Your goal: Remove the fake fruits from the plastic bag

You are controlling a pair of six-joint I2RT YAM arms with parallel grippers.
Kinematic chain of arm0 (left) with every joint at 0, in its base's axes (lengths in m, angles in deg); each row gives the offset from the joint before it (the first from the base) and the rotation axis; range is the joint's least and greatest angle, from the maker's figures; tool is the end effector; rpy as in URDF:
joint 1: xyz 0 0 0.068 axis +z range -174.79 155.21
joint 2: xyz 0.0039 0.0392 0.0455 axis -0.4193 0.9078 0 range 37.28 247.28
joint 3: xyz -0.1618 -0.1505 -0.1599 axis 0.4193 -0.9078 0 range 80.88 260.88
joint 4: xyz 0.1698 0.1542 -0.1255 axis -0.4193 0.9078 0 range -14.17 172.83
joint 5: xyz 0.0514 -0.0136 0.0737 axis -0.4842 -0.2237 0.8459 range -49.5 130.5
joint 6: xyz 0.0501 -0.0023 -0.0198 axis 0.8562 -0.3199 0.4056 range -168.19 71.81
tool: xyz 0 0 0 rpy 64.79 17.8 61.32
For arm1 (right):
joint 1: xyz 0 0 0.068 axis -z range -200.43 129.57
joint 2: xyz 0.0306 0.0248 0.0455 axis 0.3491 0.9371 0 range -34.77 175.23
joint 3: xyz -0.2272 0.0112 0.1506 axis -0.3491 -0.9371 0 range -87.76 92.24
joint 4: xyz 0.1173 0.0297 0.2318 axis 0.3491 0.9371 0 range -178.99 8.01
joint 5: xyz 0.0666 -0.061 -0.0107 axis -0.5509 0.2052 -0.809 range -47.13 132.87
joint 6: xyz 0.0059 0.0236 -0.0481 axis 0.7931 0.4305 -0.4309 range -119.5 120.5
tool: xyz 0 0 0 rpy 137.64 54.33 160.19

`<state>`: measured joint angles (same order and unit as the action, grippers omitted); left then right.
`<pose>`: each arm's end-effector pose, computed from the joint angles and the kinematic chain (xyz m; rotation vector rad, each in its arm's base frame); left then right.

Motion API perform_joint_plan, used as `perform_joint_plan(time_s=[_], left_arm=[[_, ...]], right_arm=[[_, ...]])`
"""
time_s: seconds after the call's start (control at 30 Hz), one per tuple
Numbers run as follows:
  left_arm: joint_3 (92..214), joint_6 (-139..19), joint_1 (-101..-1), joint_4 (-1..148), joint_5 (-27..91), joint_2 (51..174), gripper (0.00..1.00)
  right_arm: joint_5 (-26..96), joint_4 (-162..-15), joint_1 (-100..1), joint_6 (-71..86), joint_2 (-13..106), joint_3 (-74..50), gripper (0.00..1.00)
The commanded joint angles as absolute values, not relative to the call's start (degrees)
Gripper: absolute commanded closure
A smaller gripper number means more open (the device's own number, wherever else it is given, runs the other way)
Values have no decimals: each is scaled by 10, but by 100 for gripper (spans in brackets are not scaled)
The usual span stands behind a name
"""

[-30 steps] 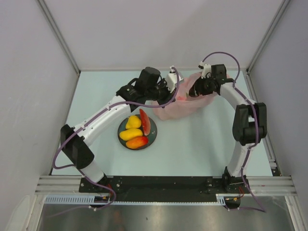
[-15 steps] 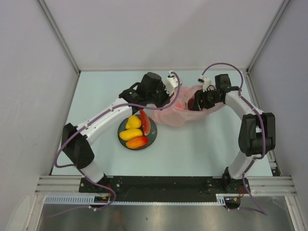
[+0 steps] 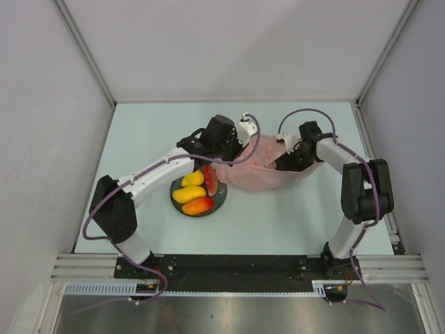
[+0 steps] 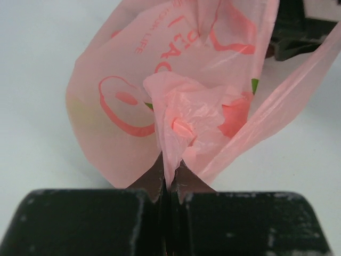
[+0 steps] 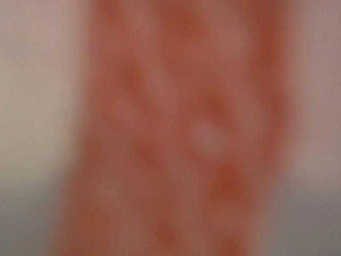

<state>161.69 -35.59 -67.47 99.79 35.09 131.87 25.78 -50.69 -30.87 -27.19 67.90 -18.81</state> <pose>0.2770 -0.2599 0.3096 1.0920 1.9725 -0.3899 0.3408 0.0734 0.1822 -0.9662 2.5948 0.3454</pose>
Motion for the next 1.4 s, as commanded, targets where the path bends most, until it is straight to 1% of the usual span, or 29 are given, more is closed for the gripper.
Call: perform_joint_plan(time_s=[0.0, 0.1, 0.23, 0.43, 0.6, 0.67, 0.87, 1.0, 1.1, 1.13, 1.17, 1.23, 1.3, 1.37], left_arm=[[1599, -385, -673, 959, 364, 1316, 100], [1595, -390, -673, 955, 355, 1317, 100], [1597, -396, -673, 952, 351, 1318, 100], [1598, -387, -673, 952, 346, 1310, 100], [1597, -381, -674, 953, 350, 1302, 100], [1596, -378, -674, 953, 351, 1301, 100], [1601, -376, -675, 954, 350, 1304, 100], [1605, -376, -677, 954, 349, 1309, 100], [1610, -375, -679, 953, 351, 1312, 100], [1613, -374, -679, 953, 351, 1313, 100], [1615, -374, -679, 953, 351, 1315, 100], [1622, -371, -679, 953, 358, 1317, 100], [1636, -368, -679, 953, 368, 1324, 100], [1648, -367, -677, 955, 372, 1329, 100]], right_arm=[[194, -467, -279, -326, 567, -183, 0], [146, -443, -289, -358, 528, -185, 0], [152, -483, -319, -362, 544, -189, 0], [223, -594, -362, -341, 595, -189, 1], [343, -651, -383, -338, 625, -189, 0], [377, -657, -380, -339, 637, -189, 0], [426, -660, -370, -367, 658, -189, 1], [425, -624, -370, -391, 655, -189, 1], [413, -602, -369, -391, 654, -189, 13], [390, -599, -366, -390, 644, -189, 22], [376, -597, -365, -390, 635, -189, 28], [344, -596, -368, -392, 604, -188, 38], [327, -588, -377, -395, 575, -188, 42], [291, -577, -377, -392, 524, -188, 44]])
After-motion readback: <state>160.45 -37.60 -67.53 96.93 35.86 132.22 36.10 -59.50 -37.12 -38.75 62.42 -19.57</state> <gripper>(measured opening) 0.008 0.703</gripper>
